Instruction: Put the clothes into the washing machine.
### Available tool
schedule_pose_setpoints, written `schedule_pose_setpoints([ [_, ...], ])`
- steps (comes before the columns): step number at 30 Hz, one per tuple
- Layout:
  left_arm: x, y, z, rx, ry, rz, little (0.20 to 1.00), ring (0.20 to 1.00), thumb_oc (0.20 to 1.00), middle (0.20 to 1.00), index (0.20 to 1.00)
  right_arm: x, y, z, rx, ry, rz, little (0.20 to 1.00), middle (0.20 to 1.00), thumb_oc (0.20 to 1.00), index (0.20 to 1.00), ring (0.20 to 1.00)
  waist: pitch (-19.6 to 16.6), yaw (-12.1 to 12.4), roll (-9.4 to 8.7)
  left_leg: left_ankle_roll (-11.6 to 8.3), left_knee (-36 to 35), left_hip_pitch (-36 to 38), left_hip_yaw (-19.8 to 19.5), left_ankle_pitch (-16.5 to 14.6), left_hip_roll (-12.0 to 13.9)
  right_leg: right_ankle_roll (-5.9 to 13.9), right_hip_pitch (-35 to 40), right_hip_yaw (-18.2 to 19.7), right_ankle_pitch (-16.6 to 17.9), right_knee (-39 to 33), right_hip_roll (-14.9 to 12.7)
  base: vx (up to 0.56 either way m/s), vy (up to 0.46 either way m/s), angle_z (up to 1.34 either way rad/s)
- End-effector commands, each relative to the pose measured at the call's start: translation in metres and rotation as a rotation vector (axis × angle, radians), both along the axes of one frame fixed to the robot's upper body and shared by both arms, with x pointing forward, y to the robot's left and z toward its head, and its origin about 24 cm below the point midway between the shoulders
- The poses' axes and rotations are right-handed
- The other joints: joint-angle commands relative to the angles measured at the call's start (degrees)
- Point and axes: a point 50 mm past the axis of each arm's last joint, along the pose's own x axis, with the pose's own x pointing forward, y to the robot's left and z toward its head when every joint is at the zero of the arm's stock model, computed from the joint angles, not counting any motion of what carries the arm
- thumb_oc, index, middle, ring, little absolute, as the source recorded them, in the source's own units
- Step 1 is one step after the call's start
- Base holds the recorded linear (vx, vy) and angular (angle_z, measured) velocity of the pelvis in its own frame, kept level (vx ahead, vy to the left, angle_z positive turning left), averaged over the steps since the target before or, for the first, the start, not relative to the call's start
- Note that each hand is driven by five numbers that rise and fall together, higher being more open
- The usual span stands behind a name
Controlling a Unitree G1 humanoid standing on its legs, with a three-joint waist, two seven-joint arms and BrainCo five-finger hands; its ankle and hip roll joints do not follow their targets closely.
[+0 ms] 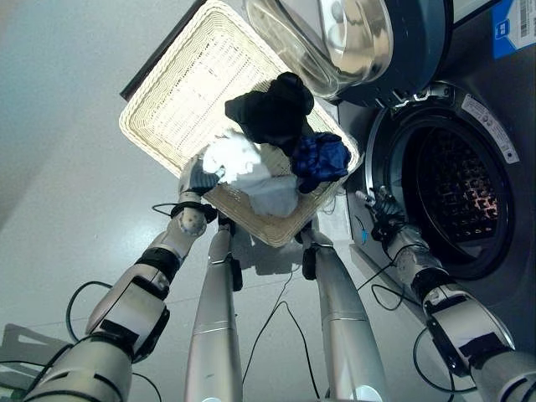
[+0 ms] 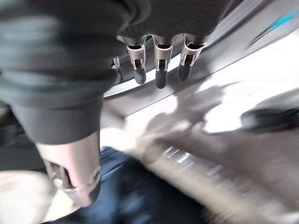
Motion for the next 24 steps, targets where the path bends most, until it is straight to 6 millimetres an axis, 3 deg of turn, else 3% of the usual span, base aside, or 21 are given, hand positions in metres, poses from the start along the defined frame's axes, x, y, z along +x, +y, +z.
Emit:
schedule_pose_setpoints([
  [1, -0.009, -0.031, 0.031, -0.204, -0.209, -0.241, 0.2, 0.2, 0.2, 0.2, 0.2, -0.012, -0.013, 0.018, 0.098, -0.154, -0.205, 1.0, 1.0, 1.0, 1.0, 1.0, -0.8, 1.1, 0.07, 0.28, 4.8, -0.8, -0.7, -5.8, -5.2, 5.94, 1.3, -0.5, 11.3, -11.8, 2.9, 0.0, 0.0, 0.0],
  [3, -0.011, -0.033, 0.034, -0.228, -0.223, -0.264, 0.2, 0.2, 0.2, 0.2, 0.2, -0.014, -0.011, 0.022, 0.109, -0.174, -0.213, 1.0, 1.0, 1.0, 1.0, 1.0, -0.8, 1.1, 0.21, 0.3, 4.7, -0.7, -0.7, -5.9, -5.3, 5.96, 1.3, -0.5, 11.2, -11.7, 2.9, 0.0, 0.015, 0.01],
  [7, -0.027, -0.047, 0.063, -0.378, -0.356, -0.458, 0.2, 0.2, 0.2, 0.2, 0.2, -0.024, 0.004, 0.056, 0.113, -0.349, -0.247, 1.0, 1.0, 1.0, 1.0, 1.0, -0.8, 1.2, 1.26, 0.49, 4.3, -0.3, -0.4, -6.1, -5.6, 5.93, 1.1, -0.5, 10.5, -11.2, 2.4, 0.0, 0.05, 0.02],
  [14, -0.044, -0.053, 0.083, -0.49, -0.461, -0.629, 0.2, 0.2, 0.2, 0.2, 0.2, -0.037, 0.022, 0.083, 0.097, -0.497, -0.245, 1.0, 1.0, 1.0, 1.0, 1.0, -0.8, 1.2, 1.95, 0.8, 3.9, -0.3, -0.1, -6.0, -5.7, 5.88, 1.1, -0.6, 10.2, -11.2, 1.9, 0.0, 0.006, 0.0],
  [24, -0.069, -0.071, 0.106, -0.51, -0.535, -0.886, 0.2, 0.2, 0.2, 0.2, 0.2, -0.053, 0.071, 0.105, 0.099, -0.633, 0.167, 1.0, 1.0, 1.0, 1.0, 1.0, -0.8, 1.2, 2.07, 1.04, 3.3, -0.1, 0.2, -5.5, -5.8, 5.92, 1.3, -1.1, 10.4, -11.7, 1.4, 0.0, 0.0, 0.0],
])
